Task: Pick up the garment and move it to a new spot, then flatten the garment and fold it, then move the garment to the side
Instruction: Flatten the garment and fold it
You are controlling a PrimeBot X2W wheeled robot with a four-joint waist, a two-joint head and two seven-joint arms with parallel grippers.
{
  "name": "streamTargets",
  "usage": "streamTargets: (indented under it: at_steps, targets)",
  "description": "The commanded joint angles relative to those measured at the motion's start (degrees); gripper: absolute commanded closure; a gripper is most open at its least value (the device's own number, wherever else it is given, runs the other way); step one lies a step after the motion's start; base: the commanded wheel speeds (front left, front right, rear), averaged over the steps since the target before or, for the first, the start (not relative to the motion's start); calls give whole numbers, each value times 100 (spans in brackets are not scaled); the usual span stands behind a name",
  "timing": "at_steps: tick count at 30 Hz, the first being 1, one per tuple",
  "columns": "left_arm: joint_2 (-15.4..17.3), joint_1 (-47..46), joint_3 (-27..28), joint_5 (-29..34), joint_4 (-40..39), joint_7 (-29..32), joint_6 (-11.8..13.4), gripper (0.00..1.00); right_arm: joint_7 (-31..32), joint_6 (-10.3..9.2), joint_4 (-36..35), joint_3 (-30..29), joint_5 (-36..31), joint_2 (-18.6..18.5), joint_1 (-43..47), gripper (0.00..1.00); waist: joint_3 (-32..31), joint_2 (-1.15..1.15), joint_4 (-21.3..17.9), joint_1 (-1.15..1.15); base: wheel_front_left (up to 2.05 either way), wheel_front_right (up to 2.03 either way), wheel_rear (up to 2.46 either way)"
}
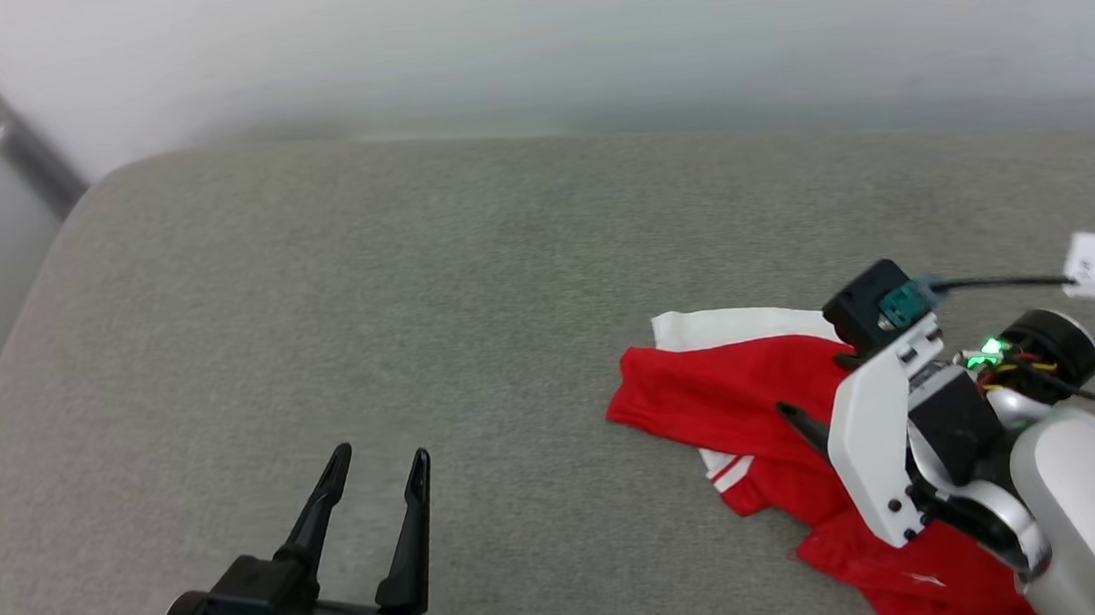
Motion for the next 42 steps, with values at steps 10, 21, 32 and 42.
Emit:
streamTargets:
  at_steps: [10, 21, 32, 42]
  targets:
    - [-215, -251, -9, 104, 111, -15, -144, 0, 1095, -3, 1074, 194, -90, -93, -668, 0, 287, 0, 752, 0, 0, 0, 0]
    - [-266, -308, 27, 196, 177, -15, -204, 0, 604, -3, 1890, 188, -221, -99, -810, 100, 420, 0, 972, 0, 0, 0, 0]
    - [-198, -80, 277, 222, 224, -15, -217, 0, 101, -3, 1146, -65, 334, -49, -790, 100, 44, 0, 424, 0, 0, 0, 0]
    - [-256, 65, 475, 240, 91, -16, -225, 0, -666, -2, -165, -524, 477, -272, -673, 100, -227, 0, -249, 0, 0, 0, 0]
